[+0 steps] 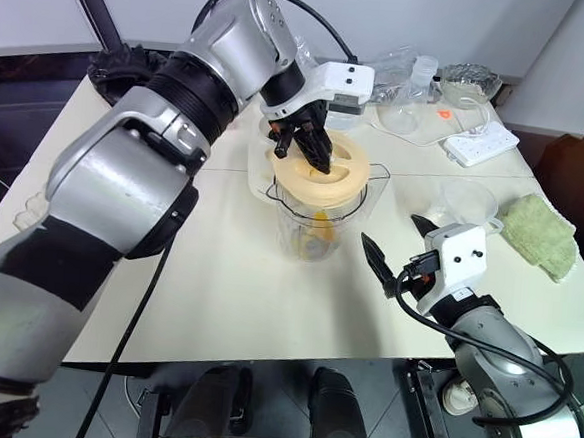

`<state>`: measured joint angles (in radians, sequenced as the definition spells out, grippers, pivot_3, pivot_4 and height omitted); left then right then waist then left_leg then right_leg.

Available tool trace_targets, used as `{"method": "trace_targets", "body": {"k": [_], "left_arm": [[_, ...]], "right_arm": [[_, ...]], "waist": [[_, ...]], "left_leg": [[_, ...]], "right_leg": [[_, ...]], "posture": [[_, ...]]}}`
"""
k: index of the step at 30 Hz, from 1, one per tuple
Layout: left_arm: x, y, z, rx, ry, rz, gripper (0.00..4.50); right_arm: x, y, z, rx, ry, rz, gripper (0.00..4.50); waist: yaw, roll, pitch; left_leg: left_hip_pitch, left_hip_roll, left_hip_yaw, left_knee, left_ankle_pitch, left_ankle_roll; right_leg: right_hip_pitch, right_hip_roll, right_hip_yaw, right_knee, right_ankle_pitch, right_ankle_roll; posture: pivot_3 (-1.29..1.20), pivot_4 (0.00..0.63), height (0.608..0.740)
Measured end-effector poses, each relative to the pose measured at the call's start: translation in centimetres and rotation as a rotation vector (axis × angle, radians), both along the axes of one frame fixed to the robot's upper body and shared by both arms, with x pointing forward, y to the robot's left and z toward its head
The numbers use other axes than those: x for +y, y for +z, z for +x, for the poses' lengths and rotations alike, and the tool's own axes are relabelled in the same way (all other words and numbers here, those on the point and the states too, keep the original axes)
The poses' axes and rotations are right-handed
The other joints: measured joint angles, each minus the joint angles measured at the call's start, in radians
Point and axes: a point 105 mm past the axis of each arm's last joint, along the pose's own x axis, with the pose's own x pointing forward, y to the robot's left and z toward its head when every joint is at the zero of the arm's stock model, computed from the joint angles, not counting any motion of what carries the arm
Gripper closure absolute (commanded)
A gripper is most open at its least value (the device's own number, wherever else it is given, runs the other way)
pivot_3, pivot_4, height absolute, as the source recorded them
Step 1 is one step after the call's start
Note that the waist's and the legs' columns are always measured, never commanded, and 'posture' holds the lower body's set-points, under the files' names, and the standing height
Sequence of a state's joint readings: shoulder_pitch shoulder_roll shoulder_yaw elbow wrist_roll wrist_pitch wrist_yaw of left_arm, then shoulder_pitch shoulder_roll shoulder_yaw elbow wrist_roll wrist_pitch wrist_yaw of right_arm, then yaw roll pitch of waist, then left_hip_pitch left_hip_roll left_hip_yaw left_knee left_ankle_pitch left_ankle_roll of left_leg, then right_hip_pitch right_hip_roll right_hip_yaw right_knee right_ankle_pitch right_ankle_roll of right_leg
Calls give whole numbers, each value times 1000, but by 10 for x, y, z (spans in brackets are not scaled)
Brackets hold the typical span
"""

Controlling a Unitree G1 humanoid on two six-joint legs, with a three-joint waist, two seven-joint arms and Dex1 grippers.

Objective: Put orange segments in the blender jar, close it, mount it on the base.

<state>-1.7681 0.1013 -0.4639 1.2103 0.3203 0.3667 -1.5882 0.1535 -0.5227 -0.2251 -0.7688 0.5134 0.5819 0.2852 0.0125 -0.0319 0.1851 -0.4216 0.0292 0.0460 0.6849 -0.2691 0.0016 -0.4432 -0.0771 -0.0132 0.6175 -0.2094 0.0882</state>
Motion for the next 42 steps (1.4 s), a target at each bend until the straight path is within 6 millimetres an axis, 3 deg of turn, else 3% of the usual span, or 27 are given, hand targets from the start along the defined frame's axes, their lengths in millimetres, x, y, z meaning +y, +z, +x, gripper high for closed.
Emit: {"method": "trace_targets", "body": {"k": [20,23,32,42], "left_arm": [[-5,-3,-9,-6,-12,5,4253],[-3,-18,-13,42,-5,22,4253],[0,-15,-21,42,13,23,4253],[2,-22,-7,51,108,-15,4253]], "right_arm": [[3,-3,0,8,3,17,0],[2,-3,1,9,1,18,0],[1,-4,2,8,-7,15,0],[-12,-21,22,1,-87,3,0]], "waist": [[0,2,-1],[-1,3,-1],[-1,3,-1],[-3,4,-2]], "left_leg": [[4,0,1,0,0,0],[5,0,1,0,0,0],[5,0,2,0,0,0],[8,0,3,0,0,0]], "right_leg": [[3,0,2,1,0,0],[3,0,2,2,0,0],[2,1,3,2,0,0],[4,1,4,2,0,0]], "posture": [[0,150,740],[0,150,740],[0,150,740],[0,150,740]]}}
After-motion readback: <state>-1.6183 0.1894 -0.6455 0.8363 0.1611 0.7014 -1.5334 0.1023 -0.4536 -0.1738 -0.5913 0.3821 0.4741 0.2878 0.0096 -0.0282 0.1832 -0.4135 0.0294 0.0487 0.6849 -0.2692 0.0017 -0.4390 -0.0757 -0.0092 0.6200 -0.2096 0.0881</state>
